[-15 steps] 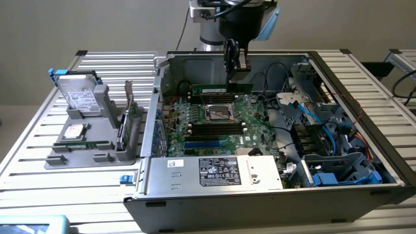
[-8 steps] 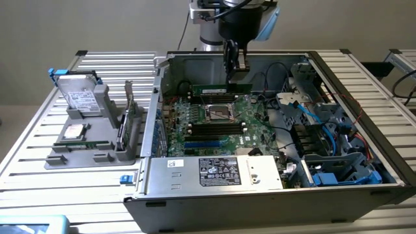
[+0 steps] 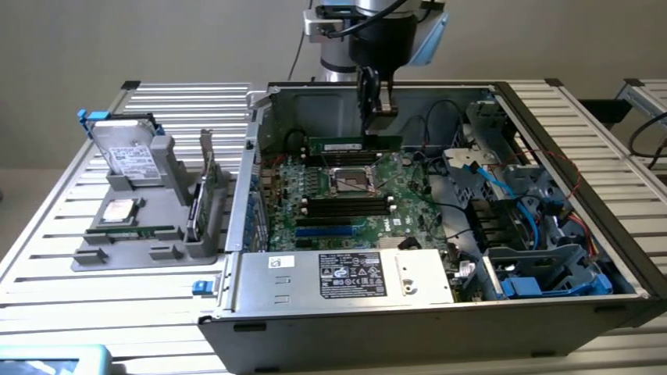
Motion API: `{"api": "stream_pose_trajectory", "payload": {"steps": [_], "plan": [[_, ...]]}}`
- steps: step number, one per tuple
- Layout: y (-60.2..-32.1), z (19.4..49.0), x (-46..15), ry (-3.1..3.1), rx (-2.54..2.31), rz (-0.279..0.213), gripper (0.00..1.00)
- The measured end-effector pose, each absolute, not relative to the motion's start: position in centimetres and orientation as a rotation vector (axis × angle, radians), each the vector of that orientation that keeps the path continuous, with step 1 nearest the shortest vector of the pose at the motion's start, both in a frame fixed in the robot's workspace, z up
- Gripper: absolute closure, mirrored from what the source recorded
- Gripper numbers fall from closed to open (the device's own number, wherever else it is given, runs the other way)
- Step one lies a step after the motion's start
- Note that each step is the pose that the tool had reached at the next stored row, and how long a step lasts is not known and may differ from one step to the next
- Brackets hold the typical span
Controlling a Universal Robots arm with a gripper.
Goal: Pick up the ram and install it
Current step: 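Insert the ram into the slot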
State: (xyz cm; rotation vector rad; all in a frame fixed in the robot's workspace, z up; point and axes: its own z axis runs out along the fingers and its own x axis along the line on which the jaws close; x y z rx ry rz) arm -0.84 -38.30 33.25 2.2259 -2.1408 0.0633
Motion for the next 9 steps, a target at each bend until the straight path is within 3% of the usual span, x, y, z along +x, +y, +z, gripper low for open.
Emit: {"api": "stream_pose_trajectory", "payload": {"steps": [9], "plan": [[-38.3, 31.9, -0.9, -2.136, 2.221, 0.077, 0.87]]}}
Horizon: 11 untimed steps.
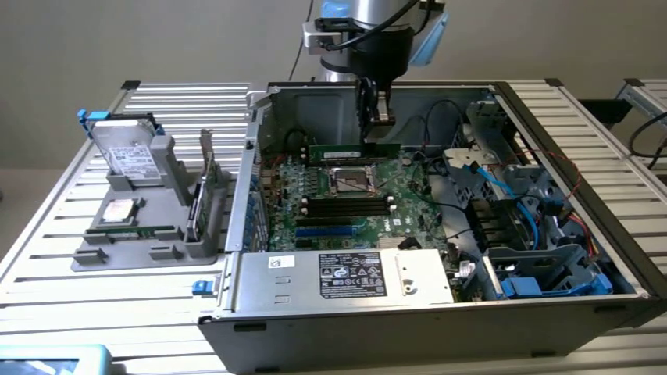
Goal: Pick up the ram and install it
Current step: 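Insert the ram into the slot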
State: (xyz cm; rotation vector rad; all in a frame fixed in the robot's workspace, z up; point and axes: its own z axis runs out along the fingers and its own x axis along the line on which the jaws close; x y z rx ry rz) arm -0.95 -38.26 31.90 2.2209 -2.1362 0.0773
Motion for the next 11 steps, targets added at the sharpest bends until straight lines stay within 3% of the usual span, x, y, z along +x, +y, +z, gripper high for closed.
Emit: {"api": "stream_pose_trajectory", "payload": {"steps": [11], "plan": [[-38.26, 30.81, -1.04, -2.136, 2.221, 0.078, 0.87]]}}
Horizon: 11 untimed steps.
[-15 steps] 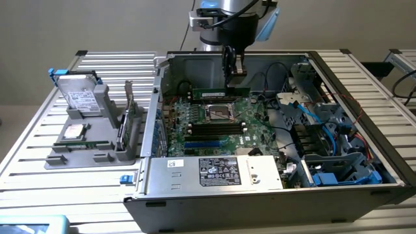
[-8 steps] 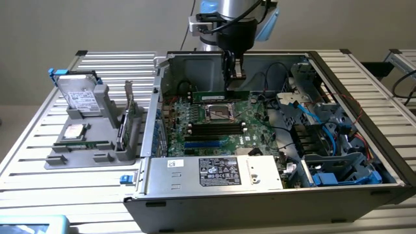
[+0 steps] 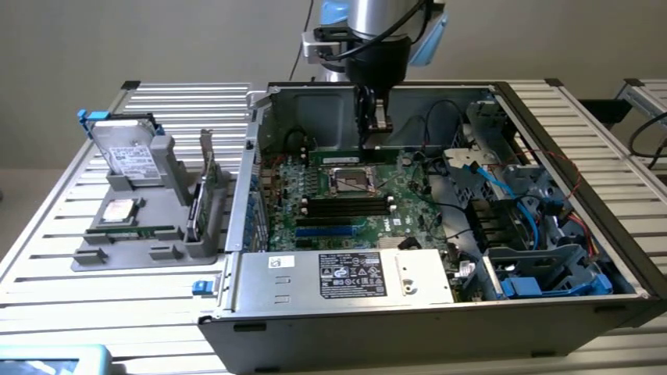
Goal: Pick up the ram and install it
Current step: 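Insert the ram into the slot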
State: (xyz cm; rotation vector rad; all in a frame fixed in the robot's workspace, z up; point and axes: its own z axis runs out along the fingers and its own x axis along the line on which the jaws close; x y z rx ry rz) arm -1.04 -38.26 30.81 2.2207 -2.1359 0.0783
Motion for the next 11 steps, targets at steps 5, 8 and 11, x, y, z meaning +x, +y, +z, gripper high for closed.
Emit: {"api": "stream_pose_trajectory", "payload": {"steps": [5, 8, 11], "plan": [[-38.3, 29.9, -1.1, -2.136, 2.221, 0.078, 0.87], [-38.3, 29.5, -1.1, -2.136, 2.220, 0.078, 0.87], [-38.3, 29.2, -1.1, -2.136, 2.221, 0.078, 0.87]]}}
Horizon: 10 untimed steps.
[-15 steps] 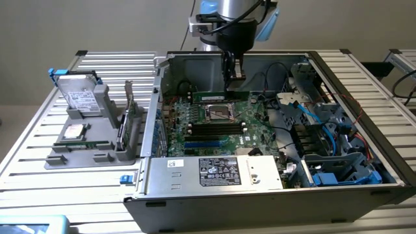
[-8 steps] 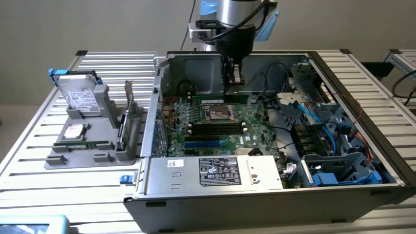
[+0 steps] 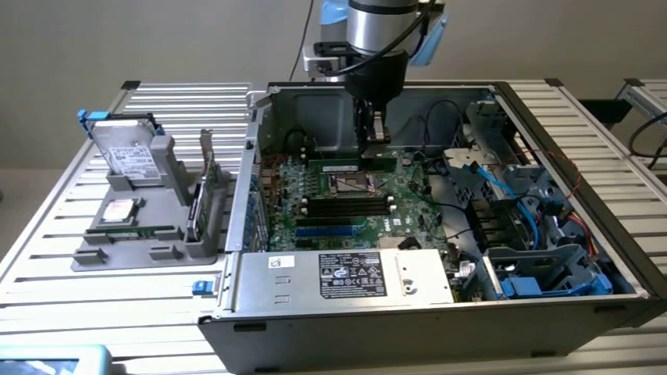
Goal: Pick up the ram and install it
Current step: 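Insert the ram into the slot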
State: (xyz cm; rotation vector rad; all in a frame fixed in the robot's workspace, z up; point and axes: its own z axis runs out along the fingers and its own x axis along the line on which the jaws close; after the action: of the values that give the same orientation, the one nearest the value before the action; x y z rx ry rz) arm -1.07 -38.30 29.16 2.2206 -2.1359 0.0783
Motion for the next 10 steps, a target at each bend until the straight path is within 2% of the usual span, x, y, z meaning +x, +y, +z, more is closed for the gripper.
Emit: {"api": "stream_pose_trajectory", "payload": {"steps": [10], "plan": [[-38.71, 28.44, -1.12, -2.136, 2.221, 0.078, 0.87]]}}
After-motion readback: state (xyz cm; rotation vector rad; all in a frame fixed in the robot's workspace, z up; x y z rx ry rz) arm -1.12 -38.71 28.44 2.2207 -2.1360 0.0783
